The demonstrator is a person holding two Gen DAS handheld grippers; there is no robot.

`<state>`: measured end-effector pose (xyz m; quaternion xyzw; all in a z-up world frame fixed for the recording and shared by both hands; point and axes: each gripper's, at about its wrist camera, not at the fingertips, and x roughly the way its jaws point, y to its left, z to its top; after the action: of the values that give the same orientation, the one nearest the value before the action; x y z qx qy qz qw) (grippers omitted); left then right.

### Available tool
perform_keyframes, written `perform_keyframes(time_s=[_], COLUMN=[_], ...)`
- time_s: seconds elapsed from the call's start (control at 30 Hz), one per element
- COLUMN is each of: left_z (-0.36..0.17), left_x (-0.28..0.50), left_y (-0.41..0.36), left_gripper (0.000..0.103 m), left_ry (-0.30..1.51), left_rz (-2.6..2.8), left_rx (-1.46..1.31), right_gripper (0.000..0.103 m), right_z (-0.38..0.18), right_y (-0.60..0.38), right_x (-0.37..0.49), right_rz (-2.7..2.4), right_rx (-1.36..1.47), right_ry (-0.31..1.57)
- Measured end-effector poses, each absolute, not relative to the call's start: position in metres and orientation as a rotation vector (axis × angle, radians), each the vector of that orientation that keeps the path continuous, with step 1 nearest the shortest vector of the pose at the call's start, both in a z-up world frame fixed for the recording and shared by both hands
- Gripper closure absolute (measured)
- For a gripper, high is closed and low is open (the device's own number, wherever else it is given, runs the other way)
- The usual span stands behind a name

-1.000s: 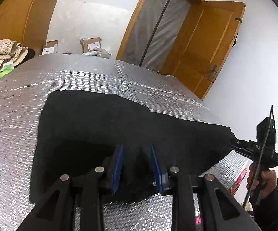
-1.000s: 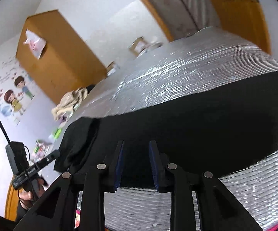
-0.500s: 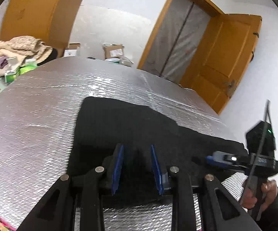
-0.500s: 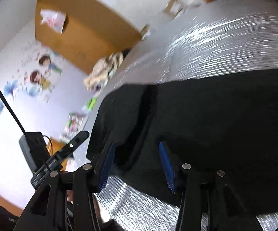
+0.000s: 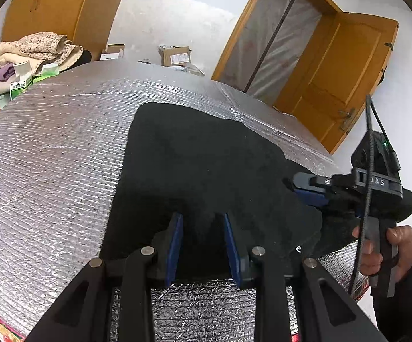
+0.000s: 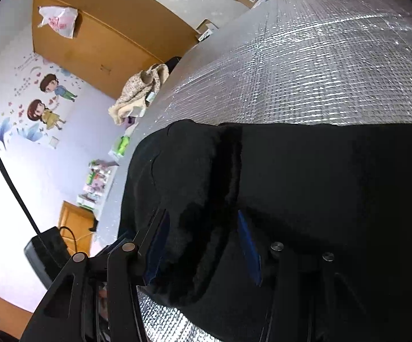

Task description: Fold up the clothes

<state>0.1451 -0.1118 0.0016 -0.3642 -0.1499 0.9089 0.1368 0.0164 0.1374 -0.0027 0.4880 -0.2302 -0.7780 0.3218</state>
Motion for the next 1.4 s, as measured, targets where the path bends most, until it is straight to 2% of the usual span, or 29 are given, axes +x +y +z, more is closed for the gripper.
perform_keyframes(time_s=[0.07,0.1,0.13,0.2,0.3,0.43,0.57,0.67,0.77,0.97,1.1,1.27,1.3,1.33,1.4], left_z=[0.001,0.001,0.001,0.001,0.0,0.005,0.012,0.016,0.019,0.022,0.011,0.03,0.034,0.038,0.045], left_x=[0.145,0.145,0.145,0.145,0.144,0.146,0.151,0.15,0.151,0.155,0.149,0.149,0.147,0.146,0.141], left_y=[-0.112,-0.112,-0.112,-0.111,-0.111,-0.111,-0.11,-0.106,-0.099,-0.079,-0.061,-0.069,-0.07,-0.07,-0.068], left_gripper=[0.074,0.074,0.074,0.074,0.074,0.074,0.074,0.074,0.074,0.074,0.074,0.074,0.074,0.074,0.074], left_ry=[-0.433,-0.434,-0.435,-0.432,-0.423,-0.426,-0.417,-0.418,-0.397,-0.34,-0.247,-0.269,-0.27,-0.271,-0.267], left_rz=[2.628,2.626,2.626,2.626,2.626,2.62,2.615,2.603,2.591,2.511,2.487,2.552,2.57,2.588,2.621], left_rx=[-1.054,-1.053,-1.053,-1.053,-1.054,-1.04,-1.009,-0.994,-0.99,-0.977,-1.051,-0.966,-0.944,-0.923,-0.886], right_gripper=[0.053,0.056,0.068,0.083,0.09,0.093,0.093,0.093,0.088,0.087,0.087,0.086,0.081,0.07,0.063], right_z=[-0.001,-0.001,-0.001,-0.002,-0.002,0.02,0.024,0.004,-0.008,0.027,0.022,0.021,0.022,0.024,0.027], right_y=[0.132,0.13,0.129,0.128,0.129,0.14,0.156,0.17,0.175,0.182,0.178,0.222,0.236,0.251,0.286], right_x=[0.019,0.023,0.024,0.023,0.024,0.036,0.045,0.044,0.042,0.058,0.063,0.079,0.083,0.089,0.103], right_rz=[-2.037,-2.038,-2.04,-2.042,-2.034,-2.034,-2.063,-2.071,-2.046,-2.125,-2.114,-2.183,-2.214,-2.265,-2.38], right_rx=[1.287,1.29,1.294,1.302,1.288,1.194,1.166,1.235,1.274,1.107,1.119,1.051,1.028,1.008,0.978], right_ry=[-0.571,-0.549,-0.533,-0.524,-0.529,-0.56,-0.591,-0.641,-0.705,-0.642,-0.603,-0.701,-0.723,-0.746,-0.798])
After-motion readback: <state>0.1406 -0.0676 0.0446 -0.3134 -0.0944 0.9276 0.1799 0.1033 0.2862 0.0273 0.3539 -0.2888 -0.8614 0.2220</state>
